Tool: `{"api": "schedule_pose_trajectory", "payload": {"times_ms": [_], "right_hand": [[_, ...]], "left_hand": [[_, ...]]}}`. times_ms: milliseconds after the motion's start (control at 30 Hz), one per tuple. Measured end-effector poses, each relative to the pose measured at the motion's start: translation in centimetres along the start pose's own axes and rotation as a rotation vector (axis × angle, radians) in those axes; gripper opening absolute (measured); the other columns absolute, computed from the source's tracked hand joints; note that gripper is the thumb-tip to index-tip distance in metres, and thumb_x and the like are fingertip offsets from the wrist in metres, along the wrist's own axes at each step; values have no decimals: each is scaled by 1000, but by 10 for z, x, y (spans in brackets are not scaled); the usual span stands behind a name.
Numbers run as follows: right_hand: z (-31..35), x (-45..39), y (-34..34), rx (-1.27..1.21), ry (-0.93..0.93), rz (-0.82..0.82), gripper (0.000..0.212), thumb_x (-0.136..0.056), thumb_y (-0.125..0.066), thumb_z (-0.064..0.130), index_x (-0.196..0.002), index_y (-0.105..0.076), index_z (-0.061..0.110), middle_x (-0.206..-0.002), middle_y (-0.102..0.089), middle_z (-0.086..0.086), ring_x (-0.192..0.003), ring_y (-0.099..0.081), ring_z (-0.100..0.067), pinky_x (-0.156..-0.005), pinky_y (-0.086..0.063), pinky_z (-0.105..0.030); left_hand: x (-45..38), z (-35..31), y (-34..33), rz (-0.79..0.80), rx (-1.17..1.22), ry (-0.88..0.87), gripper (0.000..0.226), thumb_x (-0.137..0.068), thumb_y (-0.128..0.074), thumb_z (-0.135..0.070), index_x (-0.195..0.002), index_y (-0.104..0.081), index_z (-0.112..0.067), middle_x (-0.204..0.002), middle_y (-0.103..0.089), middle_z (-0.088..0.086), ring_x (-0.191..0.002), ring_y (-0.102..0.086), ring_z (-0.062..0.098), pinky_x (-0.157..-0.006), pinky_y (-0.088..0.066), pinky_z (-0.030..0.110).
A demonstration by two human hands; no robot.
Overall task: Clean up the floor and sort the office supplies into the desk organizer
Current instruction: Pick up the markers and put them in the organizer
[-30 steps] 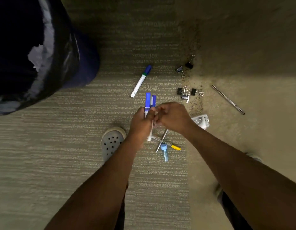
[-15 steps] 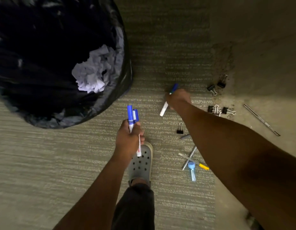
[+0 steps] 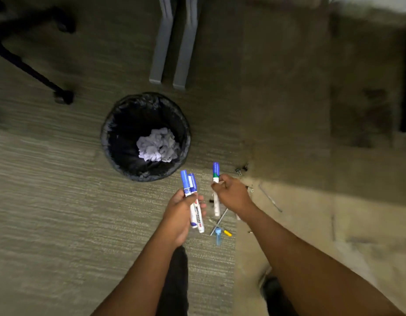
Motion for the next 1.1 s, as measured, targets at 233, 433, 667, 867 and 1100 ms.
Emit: {"api": "schedule_pose_trajectory", "payload": {"times_ms": [233,433,667,867,1100], "right_hand": [[148,153,104,2,152,-150,25,-82,-58,45,-77,-56,21,-55,-55,7,-59,-56,-16,-70,-56,-49],[252,253,152,46,254,-312,15,-92,-60,35,-85,-62,22,-76,-66,3,-74,-66,-15,-78,-57,-44],[309,275,186,30,311,-379,18,-93,-59,32,-107,-56,22,-100,-68,1,-81,-65,-10,-68,-56,-24],[364,244,239,-121,385,-431,44,-95,-58,24,-134,-38,21,-107,-61,-1,-77,-62,-8,-59,-47,-15],[434,161,300,-174,434,-433,32,-94,-59,25,-121,-40,26,-108,-66,-1,-79,-70,-18,-81,-59,-40]], "left_hand": [[146,-136,-5,130,-21,-97,14,-98,-46,-4,-103,-57,-9,-87,-64,11,-76,-59,24,-73,-51,39],[233,-235,-4,238,-182,-251,16,-99,-46,-5,-111,-55,-6,-89,-67,9,-76,-64,21,-75,-54,39],[266,-311,-37,279,-170,-355,19,-98,-51,-8,-117,-56,-8,-99,-69,15,-90,-70,26,-89,-56,42],[255,-382,-81,295,-155,-425,21,-97,-54,-11,-118,-57,-11,-106,-71,14,-100,-70,24,-93,-54,41],[219,-476,-131,219,-151,-517,21,-97,-54,-13,-117,-57,-20,-105,-74,6,-104,-69,20,-95,-52,43]]}}
Point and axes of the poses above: each hand's wrist, its own x-axis away from the middle knuckle, its own y-axis out of the back of the hand, z = x × y, the point moved 5 cm from there along -x, towards the middle knuckle
